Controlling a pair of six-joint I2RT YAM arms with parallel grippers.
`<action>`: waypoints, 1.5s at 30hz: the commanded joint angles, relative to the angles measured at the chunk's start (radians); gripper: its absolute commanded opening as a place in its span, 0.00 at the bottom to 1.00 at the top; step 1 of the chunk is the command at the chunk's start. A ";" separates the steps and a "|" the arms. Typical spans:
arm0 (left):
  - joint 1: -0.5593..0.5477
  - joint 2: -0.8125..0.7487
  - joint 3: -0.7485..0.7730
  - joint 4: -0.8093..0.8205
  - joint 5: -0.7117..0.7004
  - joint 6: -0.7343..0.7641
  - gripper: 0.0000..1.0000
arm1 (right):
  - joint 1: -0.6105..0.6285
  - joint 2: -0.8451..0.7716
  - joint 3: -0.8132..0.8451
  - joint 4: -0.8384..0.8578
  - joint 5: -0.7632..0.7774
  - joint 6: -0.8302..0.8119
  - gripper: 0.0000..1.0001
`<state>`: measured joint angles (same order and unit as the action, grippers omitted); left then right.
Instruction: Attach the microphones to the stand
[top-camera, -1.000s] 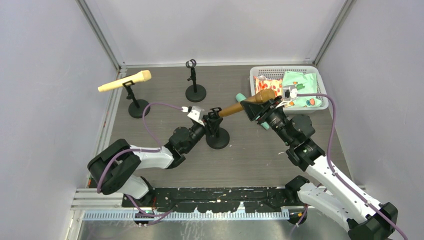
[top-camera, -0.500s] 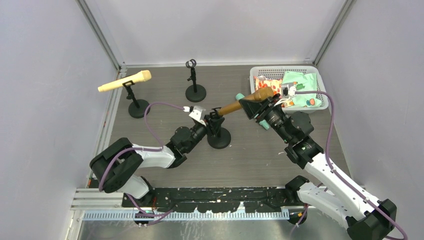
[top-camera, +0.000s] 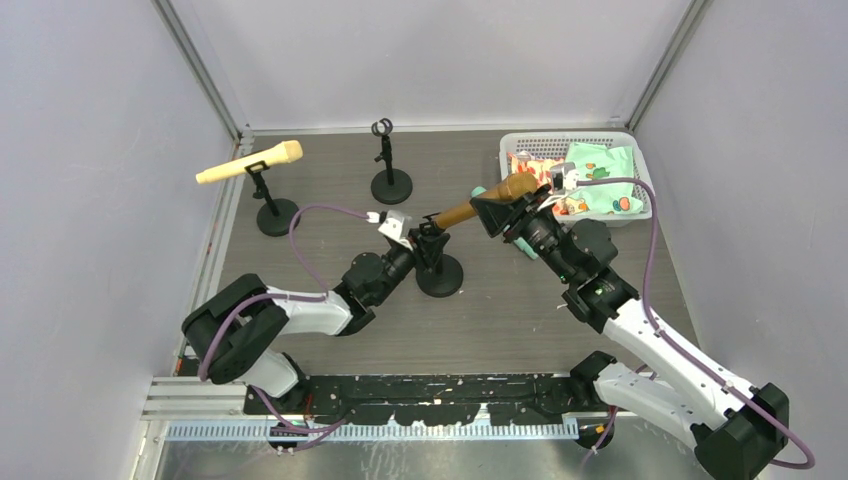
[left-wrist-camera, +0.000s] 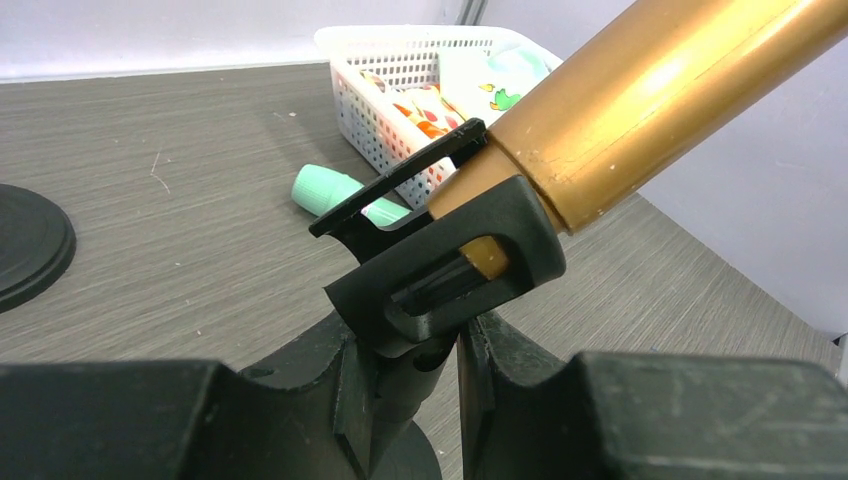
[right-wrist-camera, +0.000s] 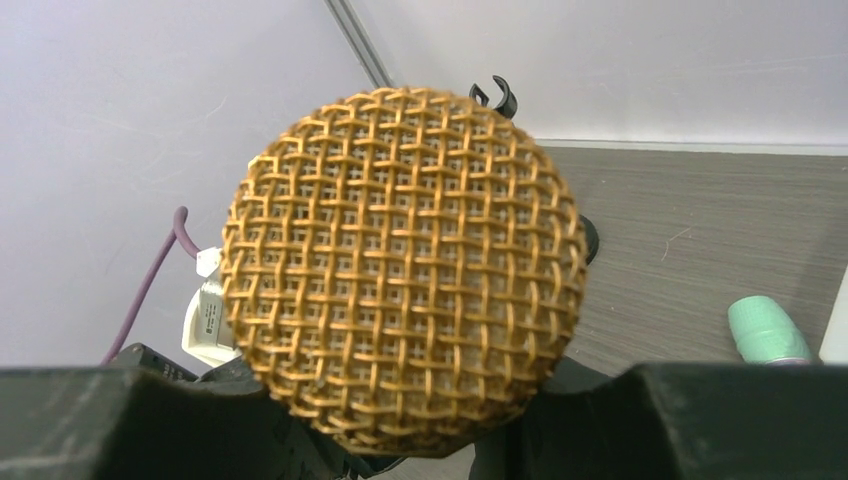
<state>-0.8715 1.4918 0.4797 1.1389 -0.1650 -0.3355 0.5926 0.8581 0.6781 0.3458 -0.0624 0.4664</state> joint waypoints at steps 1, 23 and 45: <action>-0.037 0.040 0.013 -0.065 0.047 -0.100 0.00 | 0.050 0.016 0.032 -0.041 0.026 -0.088 0.01; -0.075 0.066 0.046 -0.074 0.061 -0.050 0.00 | 0.116 0.147 -0.030 -0.176 0.100 -0.156 0.01; -0.096 0.068 0.071 -0.105 0.059 -0.007 0.00 | 0.116 0.339 -0.119 -0.124 -0.010 -0.141 0.01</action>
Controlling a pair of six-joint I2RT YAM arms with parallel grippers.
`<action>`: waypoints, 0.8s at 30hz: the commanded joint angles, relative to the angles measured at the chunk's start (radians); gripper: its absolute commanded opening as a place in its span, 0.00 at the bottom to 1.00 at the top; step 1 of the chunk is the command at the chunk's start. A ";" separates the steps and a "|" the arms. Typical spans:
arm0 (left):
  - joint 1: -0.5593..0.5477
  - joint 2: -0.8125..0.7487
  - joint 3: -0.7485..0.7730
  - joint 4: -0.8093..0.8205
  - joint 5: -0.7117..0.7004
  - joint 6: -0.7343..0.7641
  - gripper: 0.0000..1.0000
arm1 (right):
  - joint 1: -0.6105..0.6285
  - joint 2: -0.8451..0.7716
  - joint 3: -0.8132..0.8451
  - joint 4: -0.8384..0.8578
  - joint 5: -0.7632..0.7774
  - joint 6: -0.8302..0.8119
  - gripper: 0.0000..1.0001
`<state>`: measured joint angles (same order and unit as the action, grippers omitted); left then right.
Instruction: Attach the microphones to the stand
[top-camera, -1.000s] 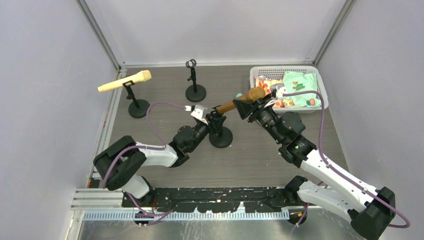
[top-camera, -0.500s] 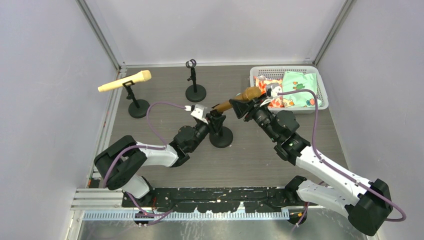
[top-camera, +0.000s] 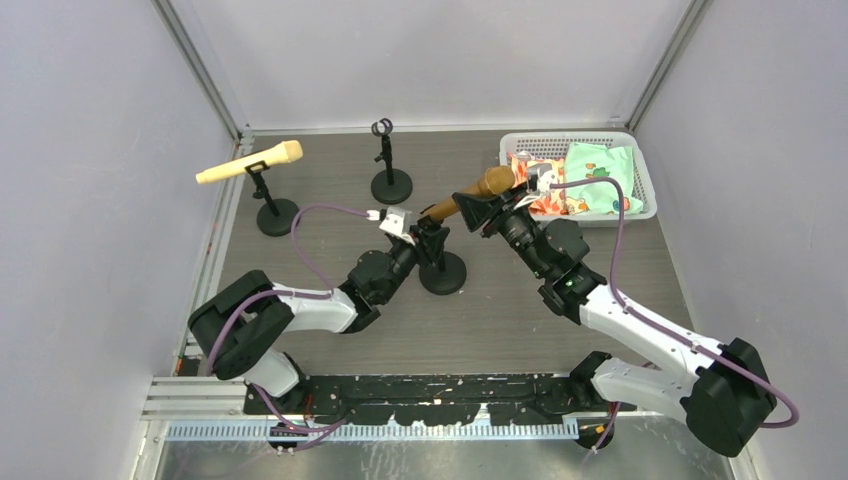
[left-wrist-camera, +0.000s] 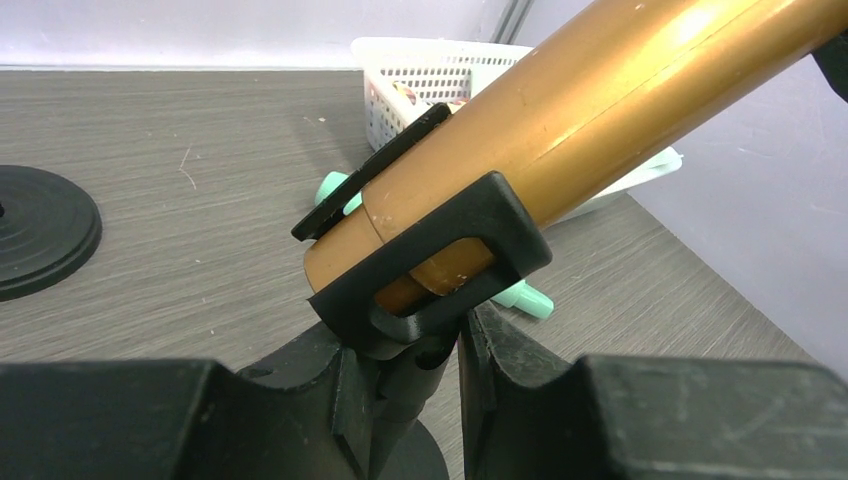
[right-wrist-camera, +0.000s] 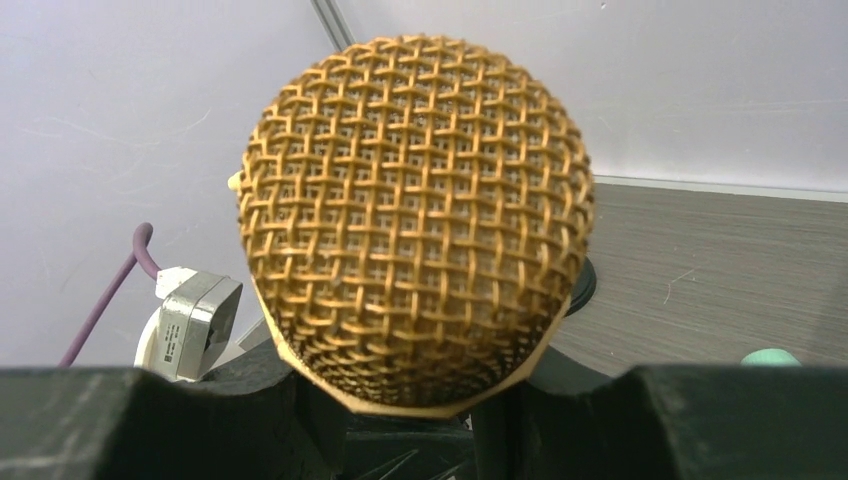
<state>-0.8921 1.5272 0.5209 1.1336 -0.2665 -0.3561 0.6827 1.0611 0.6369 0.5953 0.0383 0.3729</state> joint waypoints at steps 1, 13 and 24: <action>-0.077 0.032 0.031 -0.103 0.158 0.017 0.00 | 0.027 0.142 -0.077 -0.381 -0.115 -0.050 0.01; -0.077 0.036 0.026 -0.101 0.130 0.009 0.00 | 0.034 0.096 -0.109 -0.468 -0.108 -0.066 0.01; -0.079 0.031 0.035 -0.104 0.131 0.004 0.00 | 0.043 0.133 -0.126 -0.480 -0.119 -0.067 0.01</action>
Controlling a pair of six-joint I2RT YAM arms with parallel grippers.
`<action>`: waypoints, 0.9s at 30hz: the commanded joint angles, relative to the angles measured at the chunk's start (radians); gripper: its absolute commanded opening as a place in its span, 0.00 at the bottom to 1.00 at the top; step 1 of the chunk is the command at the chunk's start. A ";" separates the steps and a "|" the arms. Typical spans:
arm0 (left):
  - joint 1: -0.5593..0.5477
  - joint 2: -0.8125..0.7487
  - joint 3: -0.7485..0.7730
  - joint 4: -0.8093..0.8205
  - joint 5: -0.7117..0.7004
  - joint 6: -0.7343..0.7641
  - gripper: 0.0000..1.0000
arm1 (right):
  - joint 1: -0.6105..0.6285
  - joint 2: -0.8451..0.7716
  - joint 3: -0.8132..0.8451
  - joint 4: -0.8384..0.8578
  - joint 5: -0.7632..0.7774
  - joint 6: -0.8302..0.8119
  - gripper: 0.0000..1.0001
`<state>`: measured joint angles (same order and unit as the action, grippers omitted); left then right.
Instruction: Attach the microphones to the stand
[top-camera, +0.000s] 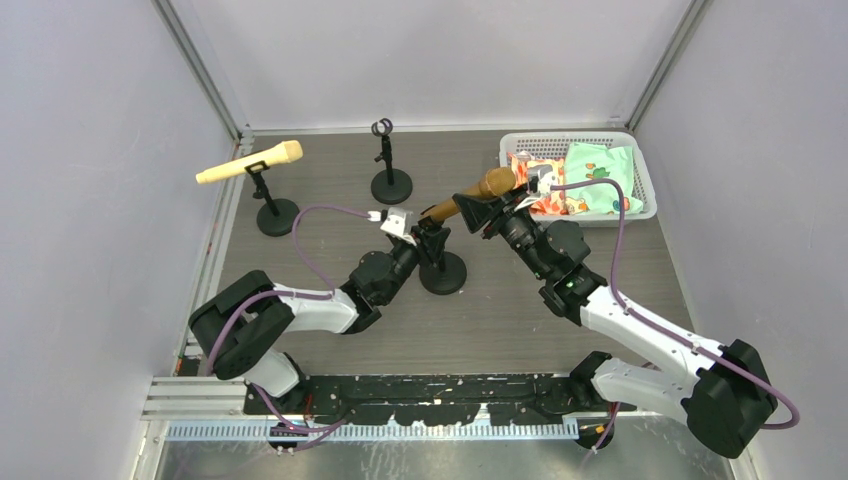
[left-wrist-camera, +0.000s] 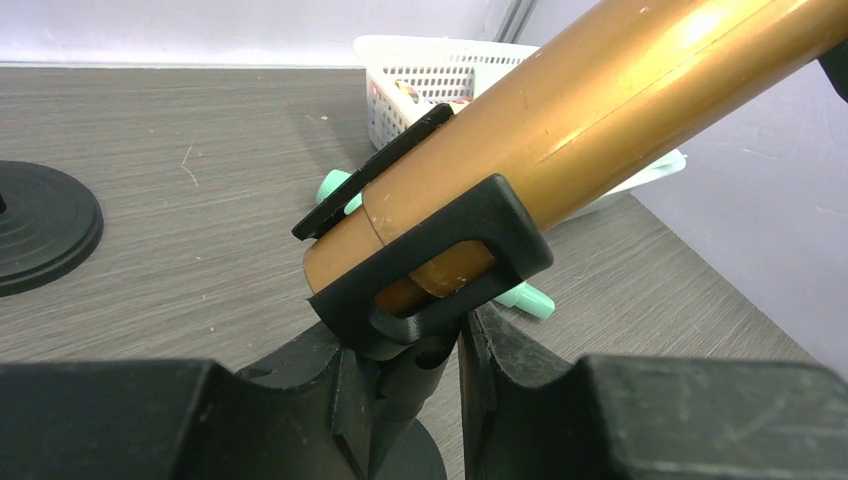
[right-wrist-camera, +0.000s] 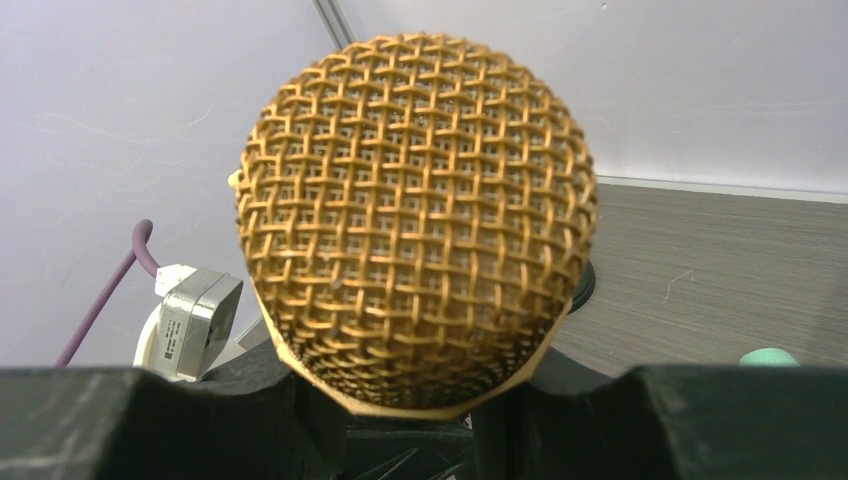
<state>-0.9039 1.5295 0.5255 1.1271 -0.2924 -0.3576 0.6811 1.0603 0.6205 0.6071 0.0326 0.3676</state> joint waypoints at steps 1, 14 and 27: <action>-0.067 0.028 0.034 -0.098 0.161 0.002 0.00 | 0.047 0.141 -0.110 -0.491 -0.116 -0.062 0.01; -0.069 0.003 0.035 -0.103 0.157 0.011 0.00 | 0.087 0.194 -0.147 -0.462 -0.098 -0.057 0.01; -0.069 0.027 0.007 -0.113 0.053 -0.042 0.00 | 0.087 -0.178 -0.148 -0.457 0.042 0.002 0.28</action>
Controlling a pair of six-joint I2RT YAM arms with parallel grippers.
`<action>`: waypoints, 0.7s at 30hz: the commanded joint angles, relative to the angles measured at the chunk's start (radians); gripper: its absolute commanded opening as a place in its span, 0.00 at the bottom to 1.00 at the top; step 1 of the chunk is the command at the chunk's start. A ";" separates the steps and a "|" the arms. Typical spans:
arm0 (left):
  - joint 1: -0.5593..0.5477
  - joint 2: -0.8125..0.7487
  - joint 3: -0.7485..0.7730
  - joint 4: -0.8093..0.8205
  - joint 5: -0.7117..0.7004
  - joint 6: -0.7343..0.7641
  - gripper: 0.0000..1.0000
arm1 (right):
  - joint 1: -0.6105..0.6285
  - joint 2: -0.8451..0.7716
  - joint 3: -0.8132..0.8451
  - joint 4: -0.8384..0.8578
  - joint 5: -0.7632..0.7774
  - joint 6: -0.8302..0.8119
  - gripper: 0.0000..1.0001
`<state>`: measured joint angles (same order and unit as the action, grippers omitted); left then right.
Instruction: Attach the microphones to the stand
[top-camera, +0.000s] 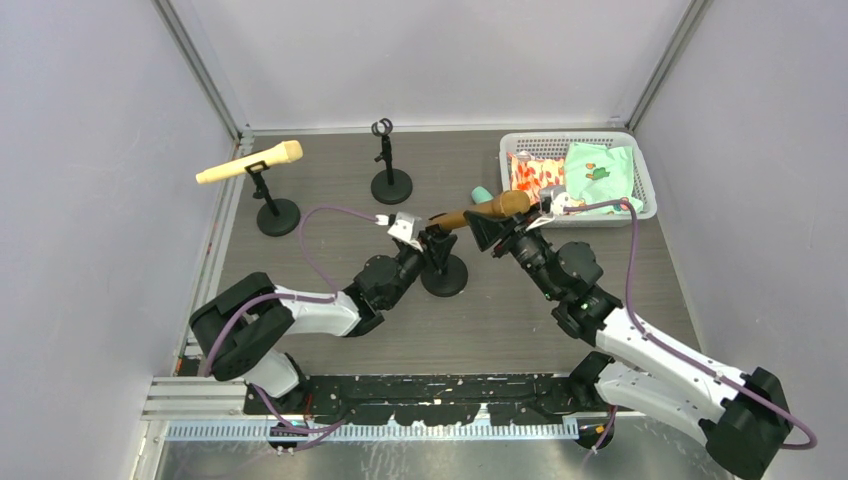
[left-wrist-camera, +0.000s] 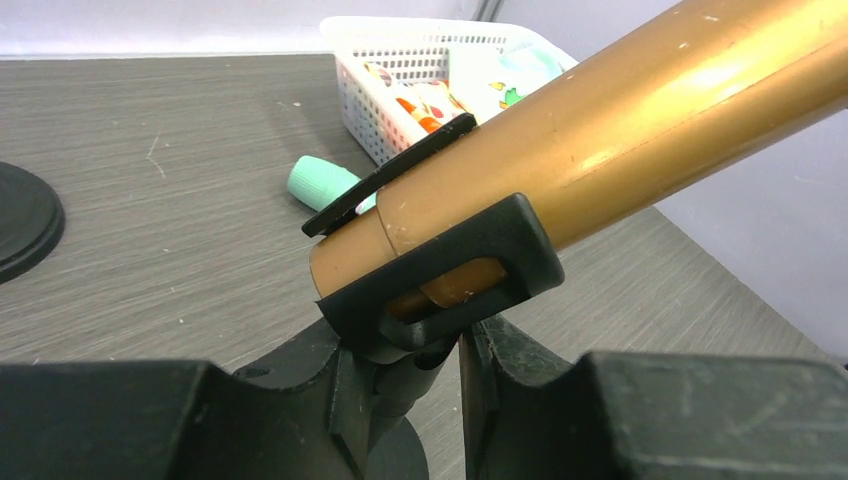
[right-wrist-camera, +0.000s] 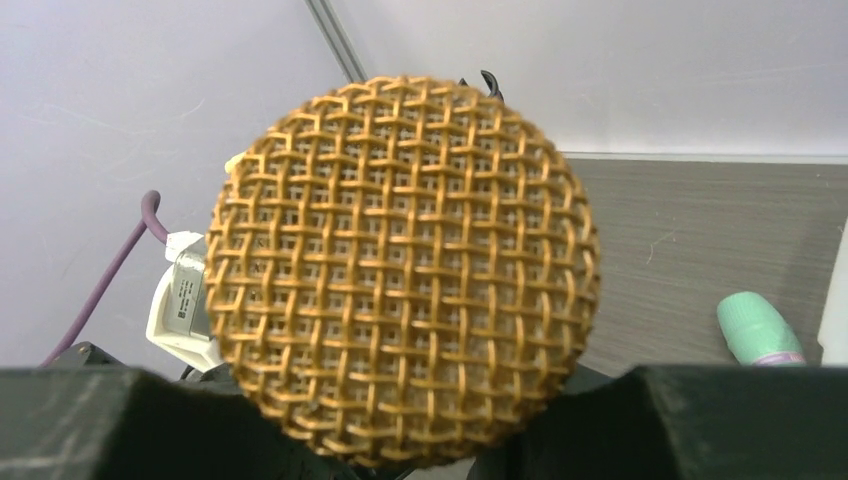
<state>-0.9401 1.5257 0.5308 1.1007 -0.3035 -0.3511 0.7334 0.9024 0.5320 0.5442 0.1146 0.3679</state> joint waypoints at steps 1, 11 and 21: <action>-0.032 0.034 0.002 -0.087 0.065 -0.050 0.00 | 0.034 -0.033 -0.058 -0.386 -0.030 0.007 0.30; -0.032 0.054 0.008 -0.091 0.073 -0.056 0.00 | 0.033 -0.078 0.015 -0.350 0.028 0.028 0.64; -0.032 0.049 -0.007 -0.094 0.060 -0.048 0.00 | 0.032 -0.229 0.042 -0.424 0.027 0.059 0.84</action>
<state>-0.9562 1.5436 0.5449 1.1069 -0.2707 -0.3508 0.7601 0.7494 0.5350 0.1890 0.1528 0.4084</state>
